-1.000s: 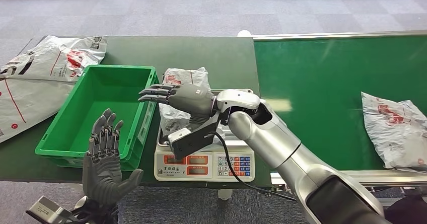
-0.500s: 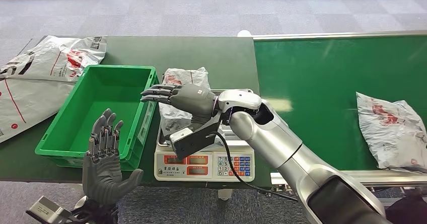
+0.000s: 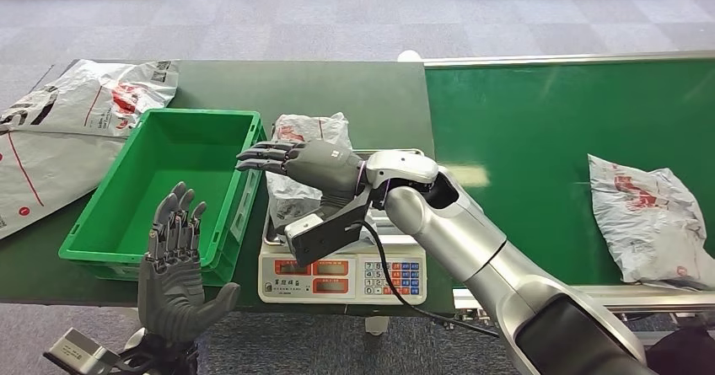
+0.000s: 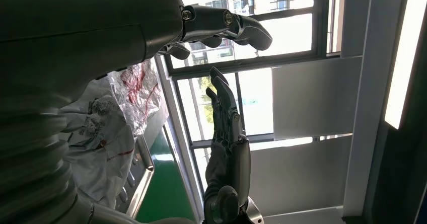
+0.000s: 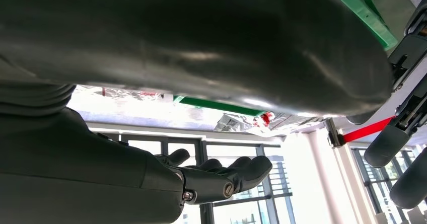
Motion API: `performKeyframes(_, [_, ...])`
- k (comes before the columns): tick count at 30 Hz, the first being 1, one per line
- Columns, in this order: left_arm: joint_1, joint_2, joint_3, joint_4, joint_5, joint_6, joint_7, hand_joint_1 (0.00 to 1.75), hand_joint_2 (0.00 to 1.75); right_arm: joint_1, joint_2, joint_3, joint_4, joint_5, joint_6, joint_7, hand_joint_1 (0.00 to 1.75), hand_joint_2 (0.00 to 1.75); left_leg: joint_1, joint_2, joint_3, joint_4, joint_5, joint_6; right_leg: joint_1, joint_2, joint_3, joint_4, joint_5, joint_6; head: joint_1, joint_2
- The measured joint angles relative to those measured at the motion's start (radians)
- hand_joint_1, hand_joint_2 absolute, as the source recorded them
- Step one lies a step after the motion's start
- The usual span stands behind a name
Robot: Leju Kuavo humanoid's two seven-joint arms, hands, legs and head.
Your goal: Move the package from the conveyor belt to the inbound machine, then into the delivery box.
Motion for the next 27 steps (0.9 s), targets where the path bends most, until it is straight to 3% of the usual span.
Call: performKeyframes(27, [0.0,0.0,0.0,0.0,0.0,0.0,0.0,0.0,1.75,0.002,0.0,0.0,-0.007,0.0,0.0,0.0,0.0,0.0,0.0,0.0,0.0,0.0,0.0,0.0,0.0,0.0,0.0,0.0,0.0,0.0,0.0,0.0])
